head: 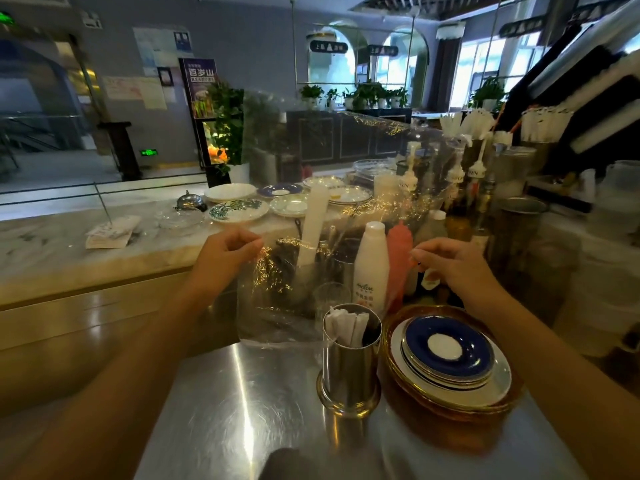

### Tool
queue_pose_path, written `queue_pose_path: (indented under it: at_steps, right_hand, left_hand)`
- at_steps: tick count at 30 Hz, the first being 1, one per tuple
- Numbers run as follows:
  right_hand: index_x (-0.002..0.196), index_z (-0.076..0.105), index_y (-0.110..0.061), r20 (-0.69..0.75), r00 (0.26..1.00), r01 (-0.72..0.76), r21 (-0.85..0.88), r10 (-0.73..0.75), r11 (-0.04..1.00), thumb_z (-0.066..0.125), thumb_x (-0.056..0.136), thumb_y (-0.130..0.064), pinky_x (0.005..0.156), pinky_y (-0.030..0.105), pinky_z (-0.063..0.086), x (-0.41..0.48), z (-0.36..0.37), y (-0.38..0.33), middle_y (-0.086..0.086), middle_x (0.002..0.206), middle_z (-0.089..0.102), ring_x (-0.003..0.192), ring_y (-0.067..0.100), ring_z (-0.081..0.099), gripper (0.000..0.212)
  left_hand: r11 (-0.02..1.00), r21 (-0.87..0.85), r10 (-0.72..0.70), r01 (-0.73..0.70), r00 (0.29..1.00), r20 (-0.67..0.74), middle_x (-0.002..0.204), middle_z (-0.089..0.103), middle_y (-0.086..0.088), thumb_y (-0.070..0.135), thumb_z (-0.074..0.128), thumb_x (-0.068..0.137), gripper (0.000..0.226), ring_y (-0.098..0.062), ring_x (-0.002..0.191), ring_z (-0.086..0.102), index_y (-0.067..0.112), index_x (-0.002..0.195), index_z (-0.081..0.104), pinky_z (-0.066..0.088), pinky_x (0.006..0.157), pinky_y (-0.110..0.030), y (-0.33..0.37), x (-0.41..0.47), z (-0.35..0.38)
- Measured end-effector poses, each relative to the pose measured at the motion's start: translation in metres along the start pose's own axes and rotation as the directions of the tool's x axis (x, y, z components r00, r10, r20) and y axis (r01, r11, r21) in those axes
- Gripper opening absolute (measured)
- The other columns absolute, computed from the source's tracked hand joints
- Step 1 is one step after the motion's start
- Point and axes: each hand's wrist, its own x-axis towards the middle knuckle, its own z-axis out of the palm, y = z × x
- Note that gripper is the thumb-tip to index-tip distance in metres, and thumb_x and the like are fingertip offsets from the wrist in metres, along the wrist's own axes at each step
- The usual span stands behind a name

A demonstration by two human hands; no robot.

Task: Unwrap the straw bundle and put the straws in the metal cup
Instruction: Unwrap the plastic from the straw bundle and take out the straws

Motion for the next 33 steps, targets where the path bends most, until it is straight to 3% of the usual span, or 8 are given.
queue_pose_path:
  at_steps: [5, 8, 11, 17, 21, 26, 29, 33]
  right_hand:
    - [0.07, 0.064, -0.027, -0.079, 0.997, 0.012, 0.048, -0.008, 0.999, 0.058, 0.085, -0.016, 0.064, 0.025, 0.043, 0.007, 0.007, -0.005, -0.003, 0.075, 0.065, 0.073, 0.013, 0.059, 0.02]
    - [0.07, 0.062, -0.027, -0.127, 0.992, 0.022, 0.11, -0.007, 0.994, 0.056, 0.086, -0.018, 0.064, 0.026, 0.043, 0.014, 0.009, -0.017, -0.01, 0.068, 0.067, 0.067, 0.003, 0.061, 0.02]
    - [0.074, 0.062, -0.022, -0.159, 0.987, 0.024, 0.172, 0.004, 0.985, 0.053, 0.088, -0.019, 0.064, 0.027, 0.047, 0.022, 0.01, -0.03, -0.003, 0.075, 0.068, 0.062, 0.002, 0.062, 0.016]
    - [0.078, 0.059, -0.018, -0.202, 0.979, 0.076, 0.272, -0.021, 0.959, 0.052, 0.089, -0.018, 0.044, 0.014, 0.047, 0.023, 0.013, -0.052, -0.002, 0.068, 0.064, 0.052, 0.003, 0.061, 0.014]
    - [0.076, 0.058, -0.018, -0.212, 0.976, 0.112, 0.306, -0.047, 0.945, 0.051, 0.09, -0.017, 0.039, 0.015, 0.045, 0.018, 0.015, -0.063, -0.006, 0.059, 0.064, 0.047, 0.003, 0.058, 0.016]
    - [0.081, 0.059, -0.014, -0.162, 0.986, 0.093, 0.294, -0.046, 0.951, 0.051, 0.091, -0.021, 0.039, 0.021, 0.045, 0.008, 0.025, -0.055, -0.008, 0.055, 0.066, 0.045, 0.007, 0.057, 0.014]
    - [0.08, 0.06, -0.014, -0.107, 0.994, 0.06, 0.303, -0.028, 0.951, 0.052, 0.09, -0.019, 0.042, 0.027, 0.044, 0.001, 0.038, -0.043, -0.004, 0.054, 0.066, 0.042, 0.012, 0.055, 0.014]
    - [0.071, 0.057, -0.015, -0.051, 0.997, -0.029, 0.349, 0.05, 0.937, 0.053, 0.089, -0.013, 0.033, 0.018, 0.04, -0.014, 0.063, -0.026, -0.001, 0.051, 0.062, 0.035, 0.011, 0.051, 0.019]
  left_hand:
    - [1.0, 0.016, -0.016, 0.017, 0.999, -0.041, 0.076, 0.064, -0.004, 0.015, 0.056, 0.088, 0.014, -0.016, 0.071, 0.06, 0.018, 0.077, 0.064, 0.047, 0.067, -0.026, -0.004, -0.003, -0.002]
    - [1.0, -0.014, 0.006, -0.007, 0.999, -0.043, 0.08, 0.065, -0.007, 0.017, 0.055, 0.089, 0.012, -0.02, 0.077, 0.061, 0.014, 0.082, 0.065, 0.049, 0.072, -0.03, 0.002, -0.005, -0.006]
    - [0.997, -0.079, 0.018, -0.023, 0.998, -0.065, 0.083, 0.067, -0.007, 0.015, 0.055, 0.088, 0.009, -0.018, 0.078, 0.065, 0.017, 0.086, 0.063, 0.05, 0.072, -0.029, 0.012, -0.007, -0.008]
    - [0.99, -0.136, 0.013, -0.034, 0.989, -0.149, 0.081, 0.067, -0.004, 0.015, 0.055, 0.088, 0.01, -0.021, 0.077, 0.064, 0.017, 0.083, 0.063, 0.051, 0.077, -0.033, 0.031, -0.012, -0.011]
    - [0.99, -0.127, 0.035, -0.064, 0.975, -0.221, 0.064, 0.067, 0.005, 0.02, 0.056, 0.088, 0.013, -0.008, 0.057, 0.061, 0.02, 0.076, 0.062, 0.051, 0.058, -0.023, 0.044, -0.016, -0.017]
    - [0.989, -0.114, 0.062, -0.095, 0.964, -0.26, 0.05, 0.061, 0.006, 0.018, 0.056, 0.088, 0.013, -0.005, 0.038, 0.045, 0.015, 0.077, 0.062, 0.039, 0.035, -0.015, 0.047, -0.03, -0.027]
    - [0.986, -0.161, -0.01, -0.037, 0.959, -0.283, 0.048, 0.059, 0.009, 0.022, 0.055, 0.089, 0.017, 0.0, 0.037, 0.045, 0.019, 0.073, 0.062, 0.038, 0.036, -0.011, 0.035, -0.048, -0.03]
    - [0.953, -0.246, -0.228, 0.18, 0.956, -0.186, 0.045, 0.057, 0.012, 0.03, 0.055, 0.086, 0.02, 0.002, 0.037, 0.047, 0.022, 0.07, 0.062, 0.038, 0.034, -0.01, 0.006, -0.078, -0.04]
